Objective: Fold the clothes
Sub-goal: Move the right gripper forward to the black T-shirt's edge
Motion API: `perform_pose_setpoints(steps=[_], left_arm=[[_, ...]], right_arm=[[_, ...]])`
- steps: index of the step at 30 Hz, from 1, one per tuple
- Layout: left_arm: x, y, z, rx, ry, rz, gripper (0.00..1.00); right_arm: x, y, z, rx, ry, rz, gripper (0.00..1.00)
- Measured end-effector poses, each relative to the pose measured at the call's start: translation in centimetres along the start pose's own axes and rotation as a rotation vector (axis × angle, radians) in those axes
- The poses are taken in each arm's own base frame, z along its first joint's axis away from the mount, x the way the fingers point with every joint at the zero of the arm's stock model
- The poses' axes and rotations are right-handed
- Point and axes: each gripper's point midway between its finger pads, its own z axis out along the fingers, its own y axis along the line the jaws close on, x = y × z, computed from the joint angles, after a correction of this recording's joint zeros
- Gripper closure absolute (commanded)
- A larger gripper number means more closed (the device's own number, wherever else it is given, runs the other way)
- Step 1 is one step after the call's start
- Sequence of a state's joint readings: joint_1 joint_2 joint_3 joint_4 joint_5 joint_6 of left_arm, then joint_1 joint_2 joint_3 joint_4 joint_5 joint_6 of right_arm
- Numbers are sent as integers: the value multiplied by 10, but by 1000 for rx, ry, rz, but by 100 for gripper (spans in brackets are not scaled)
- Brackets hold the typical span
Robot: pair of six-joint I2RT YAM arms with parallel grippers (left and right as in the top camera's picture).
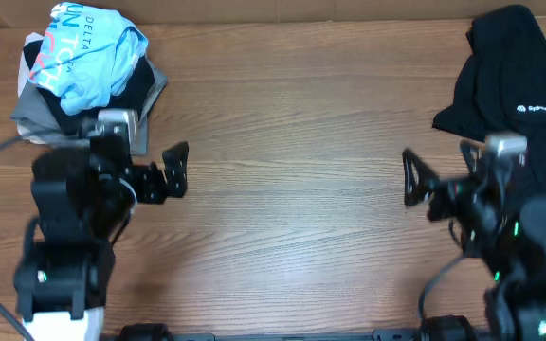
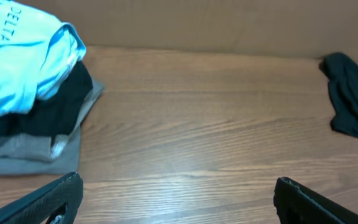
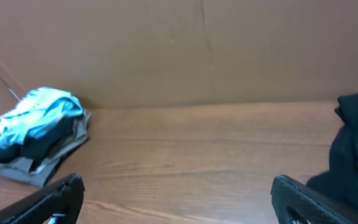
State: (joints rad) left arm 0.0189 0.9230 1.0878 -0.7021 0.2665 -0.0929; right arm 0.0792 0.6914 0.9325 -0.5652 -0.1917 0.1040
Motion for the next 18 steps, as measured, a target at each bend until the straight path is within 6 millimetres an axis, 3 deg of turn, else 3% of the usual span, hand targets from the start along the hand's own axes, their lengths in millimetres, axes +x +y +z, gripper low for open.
perform_pose_setpoints(steps=[4, 7, 8, 13, 18], left_arm=[[-13, 0, 8, 0, 62, 33, 0], [-13, 3, 19, 2, 122, 50, 0], [-12, 4, 23, 3, 142, 53, 0], [6, 14, 57, 4, 272, 51, 0], [32, 27, 94, 6, 394, 44, 0]], right_arm=[[-14, -5, 31, 26, 136, 30, 0], [-11, -13, 66, 54, 278, 60, 0], [-11, -14, 69, 55, 285, 62, 0], [-1, -27, 120, 77, 407, 87, 0], [29, -41, 155, 98, 489, 103, 0]])
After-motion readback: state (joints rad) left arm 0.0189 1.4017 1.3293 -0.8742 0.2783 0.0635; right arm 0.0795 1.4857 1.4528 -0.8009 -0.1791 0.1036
